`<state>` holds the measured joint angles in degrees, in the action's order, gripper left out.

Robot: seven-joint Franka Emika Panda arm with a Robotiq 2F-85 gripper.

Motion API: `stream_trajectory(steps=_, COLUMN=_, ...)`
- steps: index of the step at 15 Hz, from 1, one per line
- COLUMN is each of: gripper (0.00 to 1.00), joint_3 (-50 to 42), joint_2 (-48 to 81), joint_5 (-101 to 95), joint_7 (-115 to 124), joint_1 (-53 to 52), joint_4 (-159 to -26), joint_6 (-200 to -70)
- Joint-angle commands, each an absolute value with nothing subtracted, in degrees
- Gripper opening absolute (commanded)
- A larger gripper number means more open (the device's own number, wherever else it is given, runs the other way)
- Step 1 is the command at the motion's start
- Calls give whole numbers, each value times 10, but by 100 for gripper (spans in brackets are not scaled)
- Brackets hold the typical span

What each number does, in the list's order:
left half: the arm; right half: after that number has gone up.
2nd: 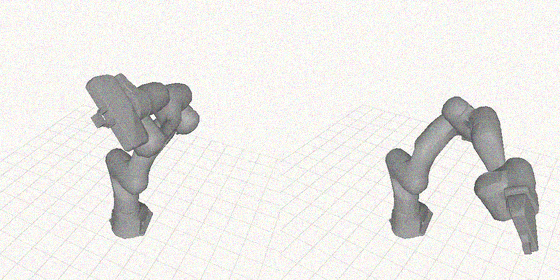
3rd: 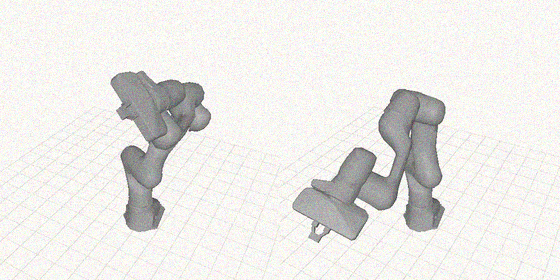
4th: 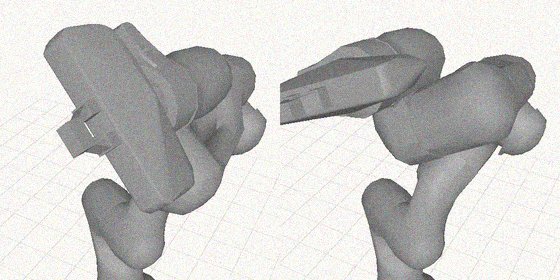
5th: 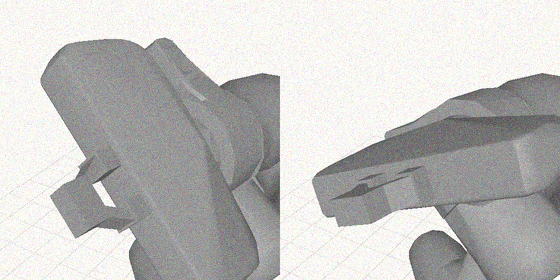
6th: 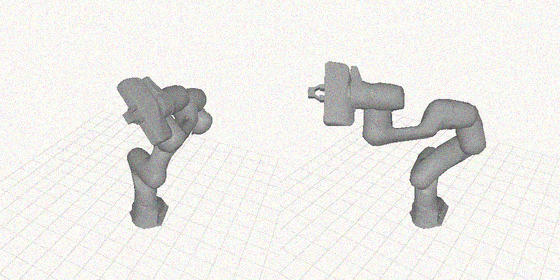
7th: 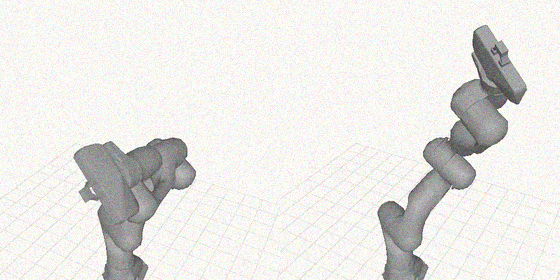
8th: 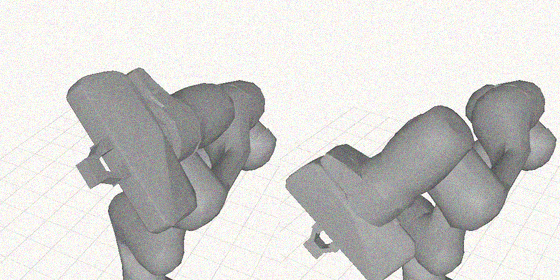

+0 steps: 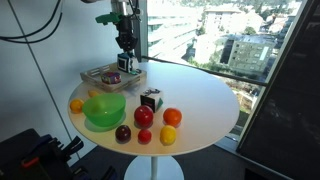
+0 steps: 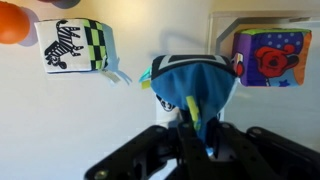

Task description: Pick up the letter with a number image and put it in the wooden tray

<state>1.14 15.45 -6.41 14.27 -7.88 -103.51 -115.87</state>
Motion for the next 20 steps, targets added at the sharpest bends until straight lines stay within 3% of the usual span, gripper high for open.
stream_trajectory(steps=1, gripper=16, joint_3=16, joint_2=155, joint_5=-65, joint_7=143, joint_1=-75, joint_4=-1035, joint_6=-1157)
stream_trajectory(steps=8, gripper=16, joint_3=16, joint_2=156, joint_5=-65, joint_7=143, joint_1=-74, joint_4=-1035, joint_6=-1157)
stream_trajectory(steps=9, gripper=6, joint_3=16, joint_2=156, joint_5=-65, joint_7=143, joint_1=-74, joint_4=-1035, joint_6=-1157)
stream_trajectory(steps=20, gripper=7, joint_3=22, joint_2=210, joint_5=-72, joint_7=155, joint_1=-91, joint_4=-956, joint_6=-1142)
